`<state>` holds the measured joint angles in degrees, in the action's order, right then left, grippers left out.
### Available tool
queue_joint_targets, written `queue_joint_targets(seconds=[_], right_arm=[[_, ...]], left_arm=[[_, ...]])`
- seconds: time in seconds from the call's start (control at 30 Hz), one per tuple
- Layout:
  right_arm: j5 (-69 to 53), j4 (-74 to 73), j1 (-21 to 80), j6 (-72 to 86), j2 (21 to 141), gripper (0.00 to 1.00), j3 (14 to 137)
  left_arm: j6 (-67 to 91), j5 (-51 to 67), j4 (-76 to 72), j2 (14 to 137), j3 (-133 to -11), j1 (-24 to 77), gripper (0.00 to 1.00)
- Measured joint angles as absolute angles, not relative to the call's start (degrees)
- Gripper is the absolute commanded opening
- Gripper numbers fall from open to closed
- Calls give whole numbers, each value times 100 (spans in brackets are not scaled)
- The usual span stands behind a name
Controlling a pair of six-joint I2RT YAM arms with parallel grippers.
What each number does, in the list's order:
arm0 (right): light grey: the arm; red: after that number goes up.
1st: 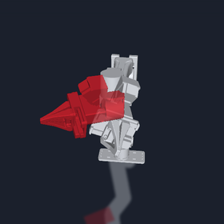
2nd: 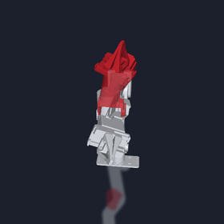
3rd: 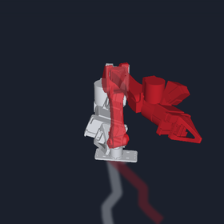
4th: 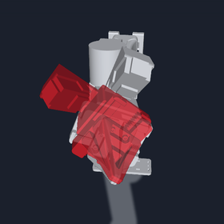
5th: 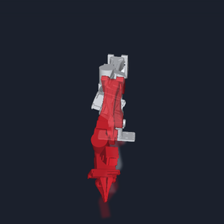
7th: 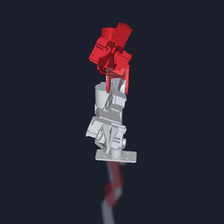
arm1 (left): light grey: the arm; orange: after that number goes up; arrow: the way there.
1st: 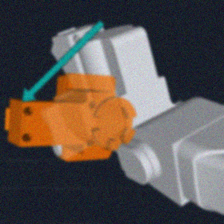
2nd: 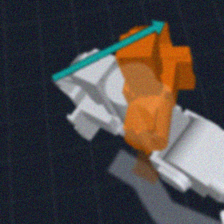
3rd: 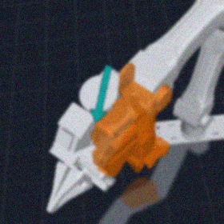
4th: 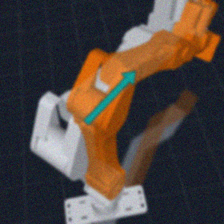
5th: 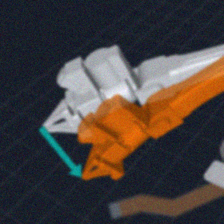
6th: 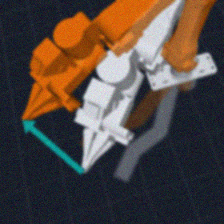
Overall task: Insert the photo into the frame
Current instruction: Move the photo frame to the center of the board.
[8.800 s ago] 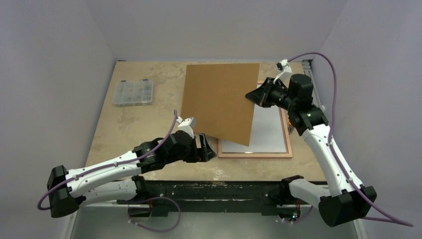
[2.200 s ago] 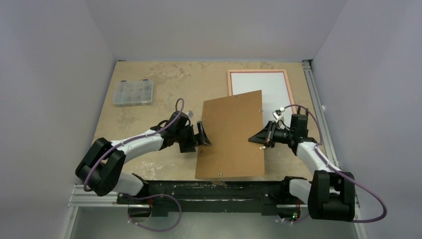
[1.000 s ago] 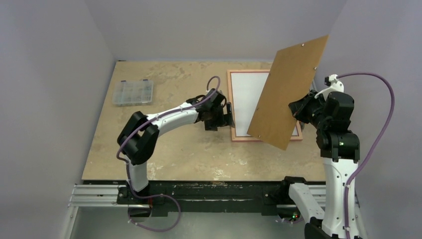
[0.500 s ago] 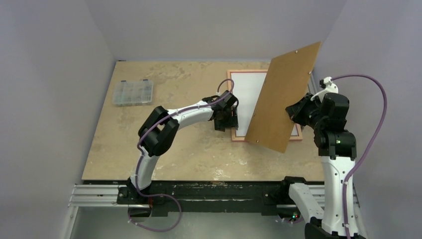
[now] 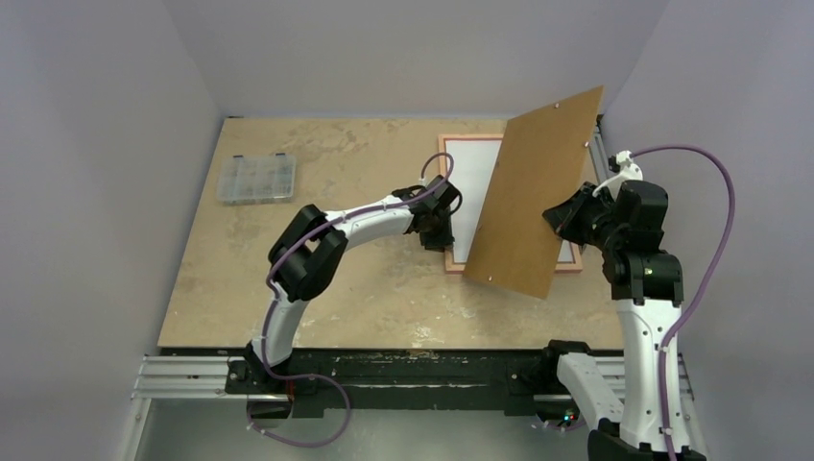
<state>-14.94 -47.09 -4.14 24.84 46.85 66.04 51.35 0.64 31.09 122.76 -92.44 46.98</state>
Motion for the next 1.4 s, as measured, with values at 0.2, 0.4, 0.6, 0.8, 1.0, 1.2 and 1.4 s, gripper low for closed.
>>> queue_joint_targets(seconds=[0.2,0.4,0.6,0.8,1.0,1.2,1.4], right_arm=[[-1702,-4584,-414,2484,4685,0,6523],[-1925,-4512,-414,2484,4687,0,6445],[-2206,-4418,-414,2482,4689,0,6337],[-2545,-4222,-414,2495,4687,0,6230],[-2971,-3918,-414,2593,4689,0,5940],[-3391,-3686,-414,2692,4685,0,5710],[-3653,-3444,-414,2788,4681,0,5605]], left_arm=[[5140,47,2672,11926,-8602,4617,12],[5113,-152,2408,11461,-7889,4523,5],[5131,-283,2075,10866,-7022,4508,0],[5164,-364,2152,10044,-6066,4543,0],[5347,-349,2165,9297,-5223,4593,0],[5599,-331,2078,8641,-4519,4705,0],[5769,-344,2150,8049,-3999,4810,12]])
